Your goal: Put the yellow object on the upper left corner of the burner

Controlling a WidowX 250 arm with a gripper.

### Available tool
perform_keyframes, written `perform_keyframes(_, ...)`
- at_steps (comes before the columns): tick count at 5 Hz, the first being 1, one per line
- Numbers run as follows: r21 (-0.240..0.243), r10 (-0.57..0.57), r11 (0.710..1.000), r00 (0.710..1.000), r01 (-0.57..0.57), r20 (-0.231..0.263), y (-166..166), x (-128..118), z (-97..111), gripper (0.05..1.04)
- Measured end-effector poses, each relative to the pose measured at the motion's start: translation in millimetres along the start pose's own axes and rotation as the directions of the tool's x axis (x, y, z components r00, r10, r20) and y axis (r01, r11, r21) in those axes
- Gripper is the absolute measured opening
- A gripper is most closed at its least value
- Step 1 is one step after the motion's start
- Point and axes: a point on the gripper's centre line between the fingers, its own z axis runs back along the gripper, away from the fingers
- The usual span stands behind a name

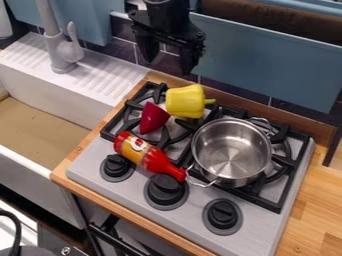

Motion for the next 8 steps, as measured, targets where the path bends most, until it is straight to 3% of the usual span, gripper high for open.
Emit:
perform_keyframes(1,-0.012,-0.018,1.0,0.999,0.018,-0.039,-2,-8,-10,0.999)
perform_keyframes(2,-0.049,-0.194,0.98,0.981,0.193,-0.028,-3,-9,-13,0.999)
perform_keyframes(3,-0.127,-0.429,0.898,0.902,0.421,-0.045,-1,-12,-20,0.999)
perform_keyframes(4,-0.122,-0.561,0.822,0.828,0.556,-0.009,0,-7,-25,0.999)
perform_keyframes(5,-0.061,-0.692,0.718,0.72,0.693,0.043,-2,-1,-32,0.999)
perform_keyframes(6,-0.019,-0.764,0.641,0.64,0.768,0.084,-6,-1,-40,0.999)
perform_keyframes(7,-0.052,-0.808,0.584,0.587,0.81,0.057,-12,-7,-58,0.999)
perform_keyframes(8,-0.025,-0.823,0.566,0.567,0.824,0.04,-14,-4,-62,0.999)
